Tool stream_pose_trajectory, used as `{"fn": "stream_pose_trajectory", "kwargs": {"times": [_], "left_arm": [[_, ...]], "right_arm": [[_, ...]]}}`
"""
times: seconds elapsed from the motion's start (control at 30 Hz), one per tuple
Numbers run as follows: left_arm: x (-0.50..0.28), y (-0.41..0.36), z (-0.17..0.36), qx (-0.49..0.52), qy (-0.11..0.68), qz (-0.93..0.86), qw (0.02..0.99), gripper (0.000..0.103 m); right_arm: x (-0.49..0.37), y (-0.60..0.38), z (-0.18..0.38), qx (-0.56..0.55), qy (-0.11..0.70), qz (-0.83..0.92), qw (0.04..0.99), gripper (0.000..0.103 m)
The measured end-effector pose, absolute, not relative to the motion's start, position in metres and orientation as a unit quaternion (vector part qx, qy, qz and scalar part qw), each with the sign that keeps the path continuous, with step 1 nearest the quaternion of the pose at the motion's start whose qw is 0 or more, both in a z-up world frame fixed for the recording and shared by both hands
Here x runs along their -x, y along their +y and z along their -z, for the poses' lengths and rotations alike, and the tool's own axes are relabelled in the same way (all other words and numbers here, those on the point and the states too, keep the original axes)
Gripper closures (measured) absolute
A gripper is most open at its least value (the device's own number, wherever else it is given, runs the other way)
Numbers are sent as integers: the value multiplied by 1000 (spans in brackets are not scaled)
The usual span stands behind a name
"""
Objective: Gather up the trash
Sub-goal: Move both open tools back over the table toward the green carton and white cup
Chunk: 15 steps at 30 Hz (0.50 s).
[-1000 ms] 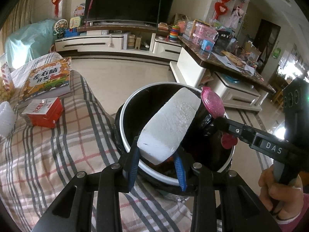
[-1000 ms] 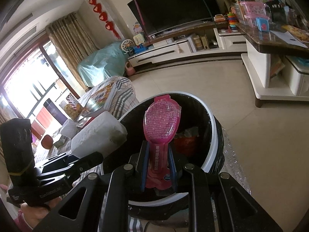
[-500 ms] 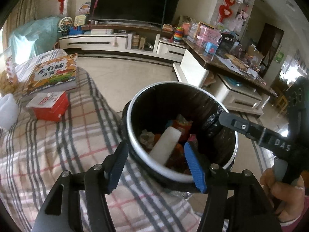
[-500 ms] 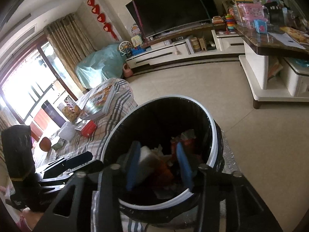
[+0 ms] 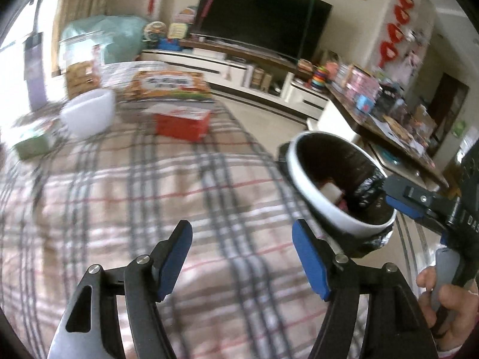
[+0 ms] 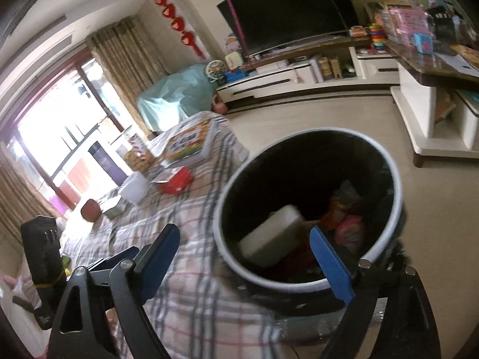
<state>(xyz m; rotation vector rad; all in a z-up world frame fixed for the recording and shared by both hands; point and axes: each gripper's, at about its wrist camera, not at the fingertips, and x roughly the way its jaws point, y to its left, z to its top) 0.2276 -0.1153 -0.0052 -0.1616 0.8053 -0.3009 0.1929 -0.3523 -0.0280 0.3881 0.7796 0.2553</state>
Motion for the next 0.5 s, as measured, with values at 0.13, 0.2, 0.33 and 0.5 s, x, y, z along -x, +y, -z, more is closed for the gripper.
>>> {"fn": "stream_pose_trajectory", "kwargs": {"times": [0.13,0.2,0.33,0.5], "left_arm": [[-210,-88,4,89,385,123,910,34],[-200,-74,3,92,383,110,913,33],[-188,-50,6,104,381,88,914,30],[-174,-22,8,121,382,58,914,28]], "right_arm": [[-191,-331,28,-187,378,-144,895,9],[-191,-316,29,-181,382,-156,893,9],[-189,-291,31,-170,385,-174,890,9],[-190,-259,37,-157,398,-198,882,8]]}}
